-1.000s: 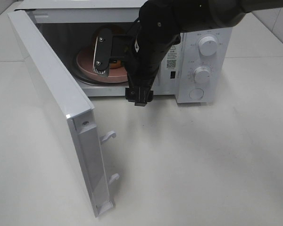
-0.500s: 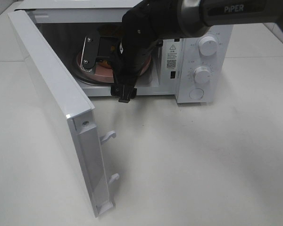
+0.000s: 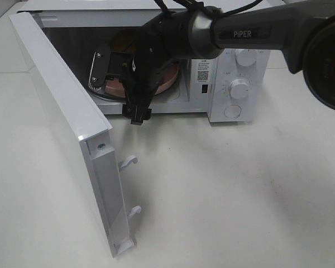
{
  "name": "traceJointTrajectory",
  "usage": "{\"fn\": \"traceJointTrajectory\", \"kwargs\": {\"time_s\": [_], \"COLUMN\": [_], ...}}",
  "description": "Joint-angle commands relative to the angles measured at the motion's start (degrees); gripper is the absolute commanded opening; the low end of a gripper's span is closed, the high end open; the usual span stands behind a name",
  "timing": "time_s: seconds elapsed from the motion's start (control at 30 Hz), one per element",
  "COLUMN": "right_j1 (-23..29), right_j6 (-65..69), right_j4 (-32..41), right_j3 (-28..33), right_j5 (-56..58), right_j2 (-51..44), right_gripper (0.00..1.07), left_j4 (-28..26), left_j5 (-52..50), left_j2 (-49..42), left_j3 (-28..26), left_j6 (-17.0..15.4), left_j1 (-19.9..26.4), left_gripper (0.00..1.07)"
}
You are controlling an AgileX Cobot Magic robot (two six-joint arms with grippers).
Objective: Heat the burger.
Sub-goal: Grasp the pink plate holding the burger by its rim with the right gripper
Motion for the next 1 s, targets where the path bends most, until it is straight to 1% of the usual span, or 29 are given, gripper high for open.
{"fn": "traceJointTrajectory", "kwargs": {"time_s": [0.03, 0.17, 0.37, 0.43, 0.47, 0.53, 0.57, 0.6, 0.63, 0.67, 0.7, 0.73, 0.77, 0.8, 0.83, 0.87, 0.9, 0.93, 0.97, 1.0], "right_j1": [-0.46, -1.03, -1.78, -1.78, -1.78, -1.78, -1.78, -1.78, -1.78, -1.72, -1.72, -1.72, -1.6, -1.6, -1.6, -1.6, -1.6, -1.55, -1.38, -1.38], "right_j6": [-0.06, -0.06, -0.06, -0.06, -0.06, -0.06, -0.06, -0.06, -0.06, -0.06, -0.06, -0.06, -0.06, -0.06, -0.06, 0.17, 0.17, 0.17, 0.17, 0.17], "right_j4": [0.17, 0.23, 0.23, 0.23, 0.23, 0.23, 0.23, 1.15, 1.15, 1.55, 1.6, 1.6, 1.6, 1.6, 1.6, 1.72, 1.72, 1.78, 1.95, 1.95], "right_j3": [-1.6, -3.38, -3.55, -3.55, -3.55, -3.55, -3.55, -3.55, -3.55, -3.55, -3.55, -3.55, -3.55, -3.55, -3.55, -3.55, -3.55, -3.55, -3.55, -3.55], "right_j5": [-0.4, -0.4, -0.46, -0.29, -0.29, -0.29, -0.29, -0.29, -0.29, -0.29, -0.11, -0.11, 0.06, 0.06, 0.11, 0.63, 0.63, 1.72, 2.29, 2.29], "right_j2": [1.09, 2.23, 2.46, 2.46, 2.46, 2.46, 2.46, 2.64, 2.64, 2.64, 2.64, 2.64, 2.64, 2.64, 2.64, 2.64, 2.64, 2.64, 2.64, 2.64], "right_gripper": [0.86, 0.85, 0.83, 0.79, 0.79, 0.72, 0.72, 0.67, 0.67, 0.64, 0.57, 0.57, 0.47, 0.47, 0.41, 0.28, 0.28, 0.17, 0.11, 0.11], "left_j4": [-0.23, -0.23, -0.23, -0.23, -0.23, -0.23, -0.23, -0.23, -0.23, -0.23, -0.23, -0.23, -0.23, -0.23, -0.23, -0.23, -0.23, -0.23, -0.23, -0.23], "left_j5": [-0.74, -0.74, -0.74, -0.74, -0.74, -0.74, -0.74, -0.74, -0.74, -0.74, -0.74, -0.74, -0.74, -0.74, -0.74, -0.74, -0.74, -0.74, -0.74, -0.74], "left_j2": [-1.2, -1.2, -1.2, -1.2, -1.2, -1.2, -1.2, -1.2, -1.2, -1.2, -1.2, -1.2, -1.2, -1.2, -1.2, -1.2, -1.2, -1.2, -1.2, -1.2], "left_j3": [0.0, 0.0, 0.0, 0.0, 0.0, 0.0, 0.0, 0.0, 0.0, 0.0, 0.0, 0.0, 0.0, 0.0, 0.0, 0.0, 0.0, 0.0, 0.0, 0.0], "left_j6": [-0.17, -0.17, -0.17, -0.17, -0.17, -0.17, -0.17, -0.17, -0.17, -0.17, -0.17, -0.17, -0.17, -0.17, -0.17, -0.17, -0.17, -0.17, -0.17, -0.17], "left_j1": [-0.4, -0.4, -0.4, -0.4, -0.4, -0.4, -0.4, -0.4, -0.4, -0.4, -0.4, -0.4, -0.4, -0.4, -0.4, -0.4, -0.4, -0.4, -0.4, -0.4], "left_gripper": [1.01, 1.01, 1.01, 1.01, 1.01, 1.01, 1.01, 1.01, 1.01, 1.01, 1.01, 1.01, 1.01, 1.01, 1.01, 1.01, 1.01, 1.01, 1.01, 1.01]}}
